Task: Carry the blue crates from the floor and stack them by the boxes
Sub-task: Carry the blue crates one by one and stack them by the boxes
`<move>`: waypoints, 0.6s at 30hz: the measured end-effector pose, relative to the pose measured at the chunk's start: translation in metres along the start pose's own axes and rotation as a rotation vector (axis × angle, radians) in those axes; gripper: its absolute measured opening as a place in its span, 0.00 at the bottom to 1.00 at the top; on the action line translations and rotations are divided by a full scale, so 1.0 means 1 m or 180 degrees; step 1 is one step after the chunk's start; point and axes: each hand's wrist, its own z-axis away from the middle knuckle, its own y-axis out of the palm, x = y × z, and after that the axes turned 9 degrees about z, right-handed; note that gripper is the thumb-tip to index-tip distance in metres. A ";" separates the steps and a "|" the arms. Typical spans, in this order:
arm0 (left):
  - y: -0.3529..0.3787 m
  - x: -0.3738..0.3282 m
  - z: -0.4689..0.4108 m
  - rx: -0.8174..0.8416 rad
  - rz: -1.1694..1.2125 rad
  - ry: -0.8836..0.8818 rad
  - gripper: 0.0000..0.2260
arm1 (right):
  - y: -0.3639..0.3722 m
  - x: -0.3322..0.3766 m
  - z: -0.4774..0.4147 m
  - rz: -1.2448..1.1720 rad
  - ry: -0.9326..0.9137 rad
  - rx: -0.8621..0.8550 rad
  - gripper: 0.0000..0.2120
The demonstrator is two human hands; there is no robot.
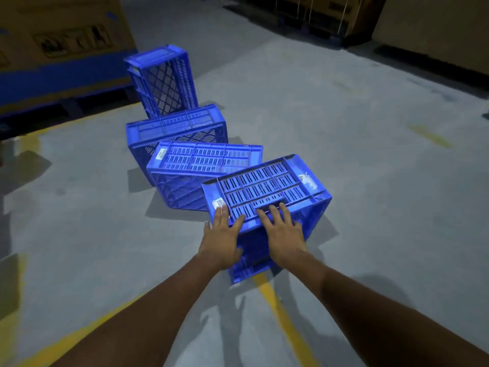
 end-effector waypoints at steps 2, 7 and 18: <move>-0.004 -0.005 -0.003 -0.0204 -0.0092 -0.0061 0.35 | -0.009 0.005 -0.004 0.0041 0.0117 -0.0070 0.38; -0.007 -0.008 -0.001 -0.0456 -0.0193 -0.0126 0.27 | -0.022 0.014 -0.010 0.0249 0.0232 -0.0115 0.20; 0.002 -0.023 0.033 -0.0113 -0.0064 0.0684 0.41 | -0.034 -0.028 0.030 0.0350 -0.0699 0.0692 0.17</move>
